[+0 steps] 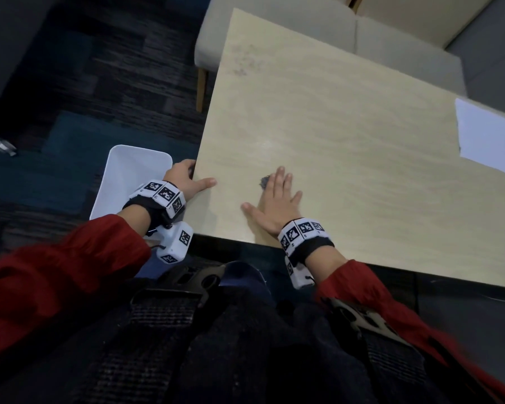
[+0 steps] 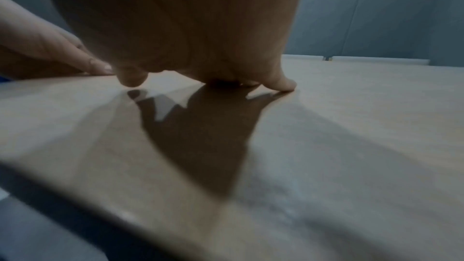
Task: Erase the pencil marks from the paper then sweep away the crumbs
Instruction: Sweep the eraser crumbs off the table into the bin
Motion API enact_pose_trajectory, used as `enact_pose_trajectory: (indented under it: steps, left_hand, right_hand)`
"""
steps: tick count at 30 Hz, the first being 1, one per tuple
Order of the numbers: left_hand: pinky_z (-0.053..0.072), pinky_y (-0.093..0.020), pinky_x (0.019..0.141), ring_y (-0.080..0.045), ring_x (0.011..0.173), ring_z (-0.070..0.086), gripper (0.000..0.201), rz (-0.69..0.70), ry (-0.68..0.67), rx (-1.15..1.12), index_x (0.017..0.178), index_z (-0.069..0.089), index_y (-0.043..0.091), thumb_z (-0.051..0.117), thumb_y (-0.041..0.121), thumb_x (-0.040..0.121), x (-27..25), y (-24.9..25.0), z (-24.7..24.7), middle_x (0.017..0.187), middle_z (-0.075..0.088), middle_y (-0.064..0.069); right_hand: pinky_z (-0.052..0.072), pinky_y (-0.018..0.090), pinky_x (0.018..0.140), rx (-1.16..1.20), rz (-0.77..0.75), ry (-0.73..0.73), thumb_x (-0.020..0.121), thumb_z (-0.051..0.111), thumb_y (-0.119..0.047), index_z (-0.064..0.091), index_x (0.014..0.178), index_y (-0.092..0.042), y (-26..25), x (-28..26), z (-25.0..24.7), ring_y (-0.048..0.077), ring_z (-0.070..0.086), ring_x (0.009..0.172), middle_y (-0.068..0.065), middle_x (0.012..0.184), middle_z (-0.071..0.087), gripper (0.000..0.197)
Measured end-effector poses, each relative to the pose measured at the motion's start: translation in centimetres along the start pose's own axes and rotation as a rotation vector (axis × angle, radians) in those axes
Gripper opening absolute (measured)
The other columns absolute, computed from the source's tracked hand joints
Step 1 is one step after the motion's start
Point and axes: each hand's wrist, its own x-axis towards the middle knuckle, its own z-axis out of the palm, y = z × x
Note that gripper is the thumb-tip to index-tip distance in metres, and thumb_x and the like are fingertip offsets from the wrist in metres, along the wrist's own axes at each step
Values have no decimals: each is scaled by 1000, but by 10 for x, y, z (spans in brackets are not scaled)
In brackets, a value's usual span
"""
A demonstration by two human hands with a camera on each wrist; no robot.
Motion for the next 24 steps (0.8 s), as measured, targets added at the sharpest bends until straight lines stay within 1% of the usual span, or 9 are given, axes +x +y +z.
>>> enact_pose_trajectory:
  steps: [3, 5, 8, 13, 17, 19, 21, 23, 24]
  left_hand:
    - [47, -41, 102, -23, 113, 61, 70, -6, -20, -27, 133, 52, 10, 80, 39, 76, -3, -11, -4, 126, 64, -6]
    - [48, -41, 101, -22, 109, 63, 64, -17, -38, -34, 129, 55, 10, 80, 38, 77, -8, -20, -8, 121, 65, -5]
    - [51, -40, 97, -21, 102, 64, 53, -11, -66, -46, 121, 60, 11, 78, 38, 79, -20, -34, -14, 110, 67, -3]
    - [53, -40, 93, -21, 98, 66, 32, 52, -66, -67, 107, 63, 20, 75, 37, 82, -34, -52, -16, 102, 69, -1]
    - [53, -36, 90, -20, 92, 67, 23, 77, -51, -62, 103, 64, 23, 71, 36, 86, -36, -55, -17, 101, 70, -1]
    - [49, -29, 83, -18, 86, 65, 22, 73, 10, 15, 102, 66, 19, 64, 38, 91, -35, -59, -22, 93, 69, -1]
    - [44, -25, 77, -17, 82, 61, 26, 37, 127, 81, 104, 67, 14, 61, 36, 94, -32, -72, -32, 91, 68, -1]
    - [45, -27, 80, -21, 89, 63, 28, -20, 242, 111, 111, 66, 10, 65, 30, 91, -27, -93, -46, 103, 66, -4]
    - [47, -31, 87, -25, 99, 63, 33, -52, 291, 147, 116, 64, 8, 68, 26, 89, -25, -106, -52, 113, 64, -9]
  right_hand:
    - [-2, 60, 116, 46, -21, 44, 92, 30, -67, -19, 148, -5, 13, -2, -10, 28, -23, 144, 11, 154, -30, 97]
    - [-2, 58, 115, 21, 67, 73, 89, 31, -70, -18, 149, -4, 34, -5, -14, 29, -21, 144, 13, 154, -28, 101]
    - [0, 60, 115, -28, 154, 40, 86, 25, -76, -17, 148, -1, 53, -7, -7, 33, -20, 144, 18, 154, -28, 106]
    - [-2, 60, 115, -12, 73, 60, 88, 15, -75, -18, 147, 2, 19, 0, 8, 35, -26, 142, 19, 151, -32, 102]
    - [-4, 59, 113, -31, -9, 40, 91, 18, -69, -20, 146, -1, 2, 7, 4, 30, -26, 142, 15, 152, -32, 96]
    - [-4, 59, 113, 11, 2, 58, 93, 20, -67, -20, 147, -3, 14, 11, -6, 27, -24, 144, 12, 153, -31, 93]
    - [-1, 60, 115, 87, 61, 92, 95, 24, -63, -19, 148, -3, 28, 15, -18, 26, -21, 145, 11, 155, -28, 91]
    - [1, 60, 116, 142, 89, 89, 96, 28, -59, -19, 148, -3, 31, 17, -23, 25, -19, 145, 11, 156, -27, 90]
    - [1, 61, 116, 134, 89, 85, 96, 28, -58, -19, 148, -2, 28, 19, -22, 26, -20, 145, 12, 155, -27, 89]
